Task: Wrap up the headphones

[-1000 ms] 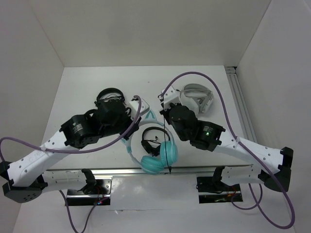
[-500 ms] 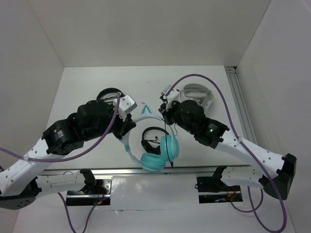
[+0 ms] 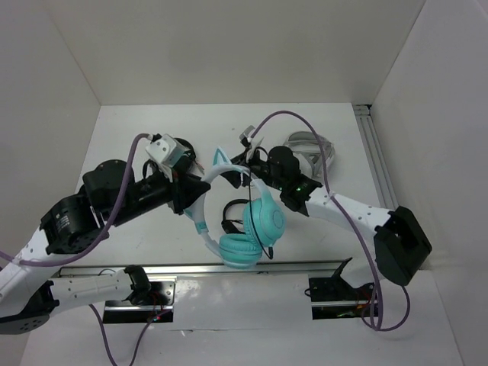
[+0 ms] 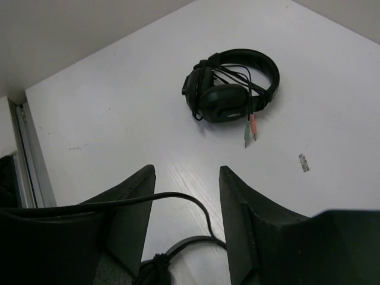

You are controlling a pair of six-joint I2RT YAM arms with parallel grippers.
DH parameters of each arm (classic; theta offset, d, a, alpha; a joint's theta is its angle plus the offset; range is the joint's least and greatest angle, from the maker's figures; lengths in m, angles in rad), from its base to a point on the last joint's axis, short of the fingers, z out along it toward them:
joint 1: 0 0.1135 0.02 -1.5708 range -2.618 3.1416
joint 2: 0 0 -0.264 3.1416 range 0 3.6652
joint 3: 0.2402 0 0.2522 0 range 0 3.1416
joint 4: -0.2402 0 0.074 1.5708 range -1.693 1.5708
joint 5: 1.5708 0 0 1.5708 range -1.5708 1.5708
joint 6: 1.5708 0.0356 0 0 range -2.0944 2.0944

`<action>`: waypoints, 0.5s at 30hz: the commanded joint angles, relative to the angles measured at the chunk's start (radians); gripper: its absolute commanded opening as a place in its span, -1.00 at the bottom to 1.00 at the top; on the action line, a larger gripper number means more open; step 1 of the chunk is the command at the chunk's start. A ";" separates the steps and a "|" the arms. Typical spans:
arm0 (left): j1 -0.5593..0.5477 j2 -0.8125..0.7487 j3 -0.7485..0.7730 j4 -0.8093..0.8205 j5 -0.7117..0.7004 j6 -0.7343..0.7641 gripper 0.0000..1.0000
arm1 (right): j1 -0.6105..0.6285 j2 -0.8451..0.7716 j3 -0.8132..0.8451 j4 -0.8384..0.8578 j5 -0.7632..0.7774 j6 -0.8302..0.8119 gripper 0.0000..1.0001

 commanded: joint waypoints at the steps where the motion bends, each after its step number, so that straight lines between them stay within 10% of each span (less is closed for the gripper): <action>1: -0.002 -0.026 0.090 0.139 -0.065 -0.114 -1.00 | -0.032 0.049 0.004 0.258 -0.061 0.086 0.10; 12: -0.002 -0.040 0.139 0.149 -0.523 -0.353 -1.00 | -0.053 0.362 0.076 0.434 -0.159 0.202 0.06; 15: -0.002 -0.040 0.139 0.139 -0.695 -0.416 -1.00 | -0.053 0.419 0.076 0.459 -0.181 0.234 -0.74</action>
